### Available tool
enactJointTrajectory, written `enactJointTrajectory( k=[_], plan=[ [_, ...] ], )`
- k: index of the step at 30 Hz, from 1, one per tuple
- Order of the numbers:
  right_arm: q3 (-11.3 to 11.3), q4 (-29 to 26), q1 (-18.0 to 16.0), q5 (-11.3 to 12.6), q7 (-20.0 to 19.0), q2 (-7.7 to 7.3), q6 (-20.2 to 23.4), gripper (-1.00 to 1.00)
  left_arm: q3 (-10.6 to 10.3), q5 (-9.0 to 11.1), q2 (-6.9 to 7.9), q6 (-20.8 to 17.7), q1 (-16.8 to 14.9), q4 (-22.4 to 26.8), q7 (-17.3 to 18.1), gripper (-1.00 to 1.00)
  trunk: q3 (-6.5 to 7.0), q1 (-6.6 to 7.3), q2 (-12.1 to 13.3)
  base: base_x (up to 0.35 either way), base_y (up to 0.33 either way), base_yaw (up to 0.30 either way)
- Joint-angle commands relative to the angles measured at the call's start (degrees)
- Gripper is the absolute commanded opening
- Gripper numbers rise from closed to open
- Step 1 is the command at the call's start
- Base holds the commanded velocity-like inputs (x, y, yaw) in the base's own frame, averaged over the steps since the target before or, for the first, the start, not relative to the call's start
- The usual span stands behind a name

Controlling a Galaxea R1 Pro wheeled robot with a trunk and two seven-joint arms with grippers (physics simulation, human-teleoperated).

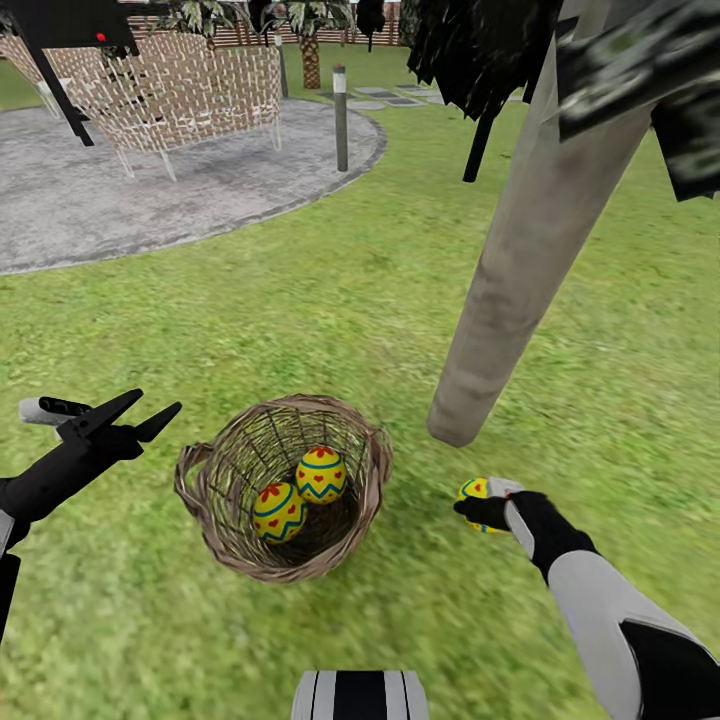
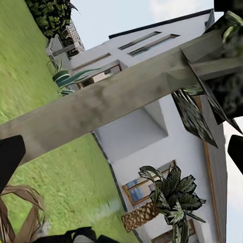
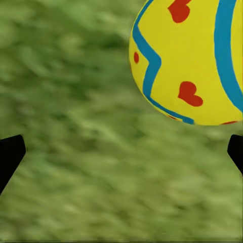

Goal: Take the three Easter eggs out of the wicker basket on the lawn in the garden, then place them on the lawn next to a single tree (choose any tree) so that all three eggs are next to the same tree and none are left in the basket.

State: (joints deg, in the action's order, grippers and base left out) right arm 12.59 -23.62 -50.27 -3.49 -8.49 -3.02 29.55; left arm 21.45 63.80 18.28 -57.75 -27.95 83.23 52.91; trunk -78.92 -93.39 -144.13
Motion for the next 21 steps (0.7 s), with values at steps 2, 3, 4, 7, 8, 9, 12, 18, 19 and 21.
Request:
enactJointTrajectory(
  k=[2,3,4,7,8,9,12,18,19,21],
  plan=[
    [0.3,-0.1,0.0,0.9,-3.0,-0.90,1.0,1.00,0.0,0.0,-0.02,0.0,0.0,0.0,0.0,1.00,0.00,0.00,0.0,0.000,0.000,0.000],
    [0.3,-0.1,0.0,1.4,-4.6,-1.58,2.4,1.00,0.0,0.0,-0.02,0.0,0.0,0.0,0.0,1.00,0.00,0.00,0.0,-0.087,0.000,0.000],
    [0.4,-0.2,0.0,1.6,-5.8,-2.08,3.3,1.00,0.1,0.0,-0.03,0.0,0.0,0.0,0.0,1.00,0.00,0.00,0.0,-0.235,0.000,0.000],
    [0.4,-0.2,0.0,1.8,-7.8,-2.64,4.0,1.00,0.1,0.0,-0.02,0.0,0.0,0.0,0.0,1.00,0.00,0.00,0.0,-0.310,0.000,0.000],
    [0.4,-0.2,0.0,1.8,-8.2,-2.67,4.0,1.00,0.1,0.0,-0.03,0.0,0.0,0.0,0.0,1.00,0.00,0.00,0.0,-0.220,0.000,0.000],
    [0.4,-0.2,0.0,1.8,-8.7,-2.74,4.0,1.00,0.1,0.0,-0.04,0.0,0.0,0.0,0.0,1.00,0.00,0.00,0.0,-0.090,0.000,0.000],
    [0.5,-0.2,0.0,1.8,-11.8,-3.77,4.0,1.00,0.3,0.1,-0.10,0.0,0.0,-0.1,0.1,1.00,0.00,0.00,0.0,-0.027,0.000,0.000],
    [5.9,-0.1,0.0,1.7,-20.5,-5.00,4.1,1.00,0.5,0.0,-0.05,-0.1,0.0,-0.1,2.9,1.00,0.89,0.10,0.1,-0.003,0.000,0.000],
    [5.9,-0.1,0.0,1.7,-23.8,-5.58,4.1,1.00,0.5,0.0,-0.07,0.0,0.0,-0.1,2.9,1.00,1.11,0.13,0.1,0.000,0.000,0.000],
    [6.0,-0.1,0.1,1.8,-29.9,-7.14,4.1,1.00,0.4,0.0,-0.09,0.0,0.0,-0.1,2.9,1.00,1.55,0.18,0.1,0.000,0.000,0.000]
  ],
)
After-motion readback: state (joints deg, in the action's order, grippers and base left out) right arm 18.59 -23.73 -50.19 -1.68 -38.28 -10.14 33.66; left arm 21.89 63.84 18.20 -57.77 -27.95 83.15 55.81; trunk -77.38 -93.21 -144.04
